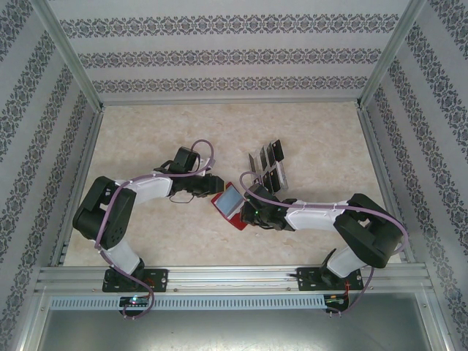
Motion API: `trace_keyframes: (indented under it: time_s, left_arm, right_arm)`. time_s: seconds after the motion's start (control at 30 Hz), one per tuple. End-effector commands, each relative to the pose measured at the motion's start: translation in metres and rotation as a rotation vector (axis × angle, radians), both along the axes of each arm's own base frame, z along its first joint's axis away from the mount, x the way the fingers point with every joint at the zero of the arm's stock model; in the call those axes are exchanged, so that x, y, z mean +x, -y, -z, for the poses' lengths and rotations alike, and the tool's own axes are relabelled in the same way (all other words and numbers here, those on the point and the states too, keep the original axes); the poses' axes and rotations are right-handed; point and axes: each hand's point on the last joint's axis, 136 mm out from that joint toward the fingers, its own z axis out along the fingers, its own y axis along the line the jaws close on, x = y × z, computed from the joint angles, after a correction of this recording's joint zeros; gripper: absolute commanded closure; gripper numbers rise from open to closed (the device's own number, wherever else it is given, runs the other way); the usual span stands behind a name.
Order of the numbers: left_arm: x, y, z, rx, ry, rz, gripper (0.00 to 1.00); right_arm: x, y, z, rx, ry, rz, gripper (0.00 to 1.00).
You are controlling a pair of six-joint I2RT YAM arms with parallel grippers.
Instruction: Put the credit cards into the card holder
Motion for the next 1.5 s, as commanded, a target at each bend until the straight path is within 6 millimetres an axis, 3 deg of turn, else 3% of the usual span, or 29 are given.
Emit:
trace_keyframes:
  time_s: [0.0,0.37,0.53,0.67,0.8,0.97,1.13,1.27,1.47]
  left_arm:
    - [-0.005,0.005,-0.001,-0.022,0.0,0.025,0.66]
    - [-0.006,0.006,0.01,-0.013,-0.018,0.036,0.77]
    - [-0.006,0.006,0.01,-0.02,-0.018,0.039,1.0]
    - [-0.007,0.003,0.001,-0.02,0.007,0.018,1.0]
    - [-0.009,-0.015,-0.013,0.04,0.073,-0.05,1.0]
    - [-0.018,-0.049,-0.027,0.167,0.157,-0.155,1.0]
    - [-0.027,-0.073,-0.039,0.243,0.224,-0.233,1.0]
    - [-0.034,-0.08,-0.042,0.261,0.237,-0.267,1.0]
    - [-0.041,-0.078,-0.028,0.247,0.201,-0.344,1.0]
  right_arm:
    - [-0.045,0.057,0.067,-0.235,-0.203,0.014,0.97]
    - [-0.045,0.057,0.066,-0.234,-0.201,0.014,0.98]
    - [-0.045,0.056,0.066,-0.232,-0.201,0.01,0.98]
    - [-0.04,0.045,0.058,-0.208,-0.194,-0.03,0.95]
    - [-0.031,0.016,0.032,-0.135,-0.166,-0.121,0.88]
    - [-0.015,-0.023,-0.027,-0.015,-0.074,-0.214,0.76]
    - [-0.001,-0.036,-0.073,0.029,0.011,-0.228,0.67]
    - [0.004,-0.038,-0.086,0.04,0.039,-0.218,0.63]
    - [0.007,-0.044,-0.084,0.071,0.03,-0.192,0.62]
